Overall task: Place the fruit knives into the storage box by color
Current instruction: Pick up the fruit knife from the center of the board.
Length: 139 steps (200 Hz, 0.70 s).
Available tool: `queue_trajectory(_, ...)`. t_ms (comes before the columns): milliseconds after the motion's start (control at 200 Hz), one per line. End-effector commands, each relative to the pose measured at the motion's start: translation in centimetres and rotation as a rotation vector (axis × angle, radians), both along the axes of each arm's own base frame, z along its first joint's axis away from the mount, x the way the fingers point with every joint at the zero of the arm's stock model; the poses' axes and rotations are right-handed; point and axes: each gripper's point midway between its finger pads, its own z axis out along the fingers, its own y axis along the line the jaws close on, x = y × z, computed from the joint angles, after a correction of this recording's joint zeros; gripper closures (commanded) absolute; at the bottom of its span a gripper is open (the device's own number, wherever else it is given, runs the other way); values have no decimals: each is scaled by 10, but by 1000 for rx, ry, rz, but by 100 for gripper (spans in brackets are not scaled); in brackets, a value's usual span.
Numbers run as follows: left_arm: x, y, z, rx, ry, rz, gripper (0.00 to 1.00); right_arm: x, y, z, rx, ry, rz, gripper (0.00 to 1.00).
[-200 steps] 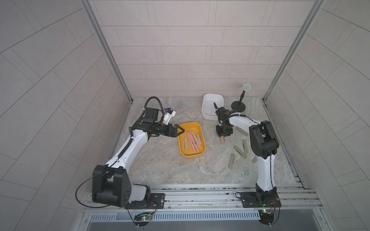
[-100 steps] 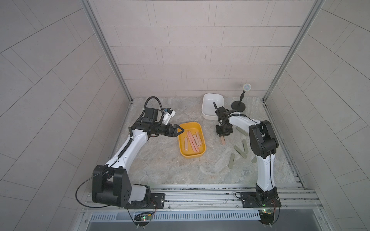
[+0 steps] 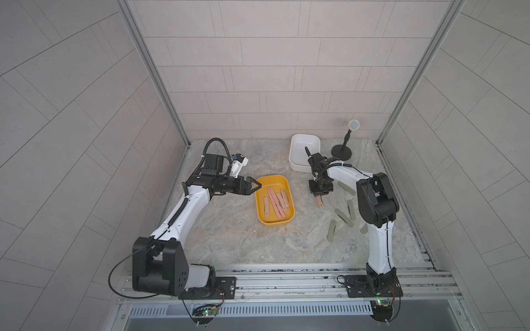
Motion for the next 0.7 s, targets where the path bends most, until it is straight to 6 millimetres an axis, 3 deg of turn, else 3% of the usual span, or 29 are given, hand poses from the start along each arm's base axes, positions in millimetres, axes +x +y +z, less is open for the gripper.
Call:
queue_trajectory(0,-1,2,15,-19,-37,-1,12,-4,3,33,-5,-42,17,79)
queue_trajectory(170,0,5,18,-17,-41,10,12,-4,13,56,14,-77,36,79)
queue_trajectory(315,-1,12,20,5,-38,13,12,-4,34,81,48,-122,67,79)
queue_trajectory(530,-10,26,24,5,-29,23,12,-12,86,108,110,-163,148,79)
queue_trajectory(691,-23,32,19,-4,-11,23,12,-22,132,115,161,-186,200,79)
